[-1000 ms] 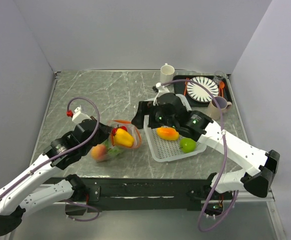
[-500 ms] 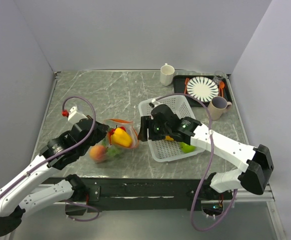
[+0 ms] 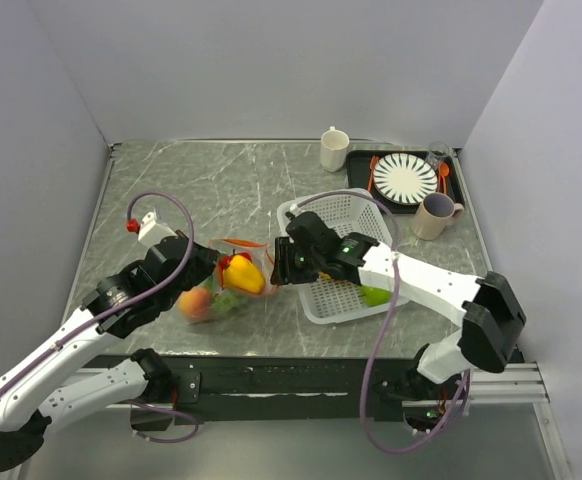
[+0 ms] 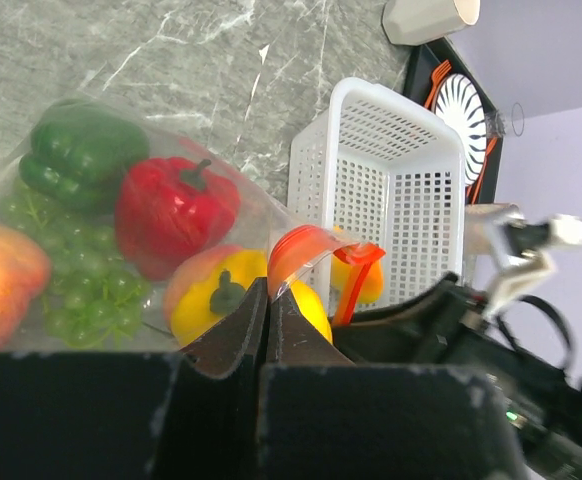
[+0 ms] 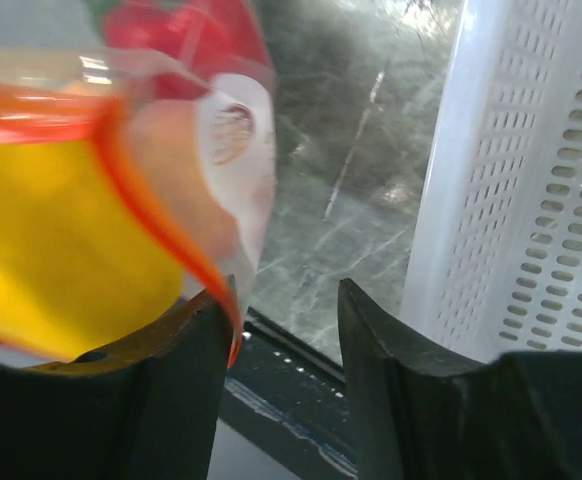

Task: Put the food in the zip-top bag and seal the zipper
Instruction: Adjust the zipper food storage bag at the center of the board.

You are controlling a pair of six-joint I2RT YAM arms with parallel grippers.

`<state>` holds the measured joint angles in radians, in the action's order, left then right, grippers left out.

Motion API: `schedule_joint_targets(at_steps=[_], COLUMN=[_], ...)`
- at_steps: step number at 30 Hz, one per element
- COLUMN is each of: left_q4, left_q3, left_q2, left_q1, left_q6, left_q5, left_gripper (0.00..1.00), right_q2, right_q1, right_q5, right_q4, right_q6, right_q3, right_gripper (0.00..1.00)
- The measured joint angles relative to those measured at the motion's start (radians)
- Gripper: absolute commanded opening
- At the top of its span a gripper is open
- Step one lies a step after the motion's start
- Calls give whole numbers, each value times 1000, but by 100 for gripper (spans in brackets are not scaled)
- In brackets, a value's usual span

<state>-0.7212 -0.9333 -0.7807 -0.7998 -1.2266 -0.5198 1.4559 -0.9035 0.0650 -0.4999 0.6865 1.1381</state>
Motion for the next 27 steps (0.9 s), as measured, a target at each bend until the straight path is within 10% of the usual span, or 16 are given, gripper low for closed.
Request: schedule_joint_targets(at_steps=[2,3,27], left_q4=[0,0,-209], left_q3=[0,0,-106], left_q2=[0,0,99], left_q1=[0,0,0], left_q6=[0,1,-60], left_q5=[0,0,-179], left_gripper=[1,1,1], right_q2=[31,42,161], right_q1=[-2,-4,-30], right_q5=[3,4,-21], right_q4=[0,-2,-162], right_q6=[-2,-2,-113], right_q3=[0,1,439], right_gripper=[3,0,11])
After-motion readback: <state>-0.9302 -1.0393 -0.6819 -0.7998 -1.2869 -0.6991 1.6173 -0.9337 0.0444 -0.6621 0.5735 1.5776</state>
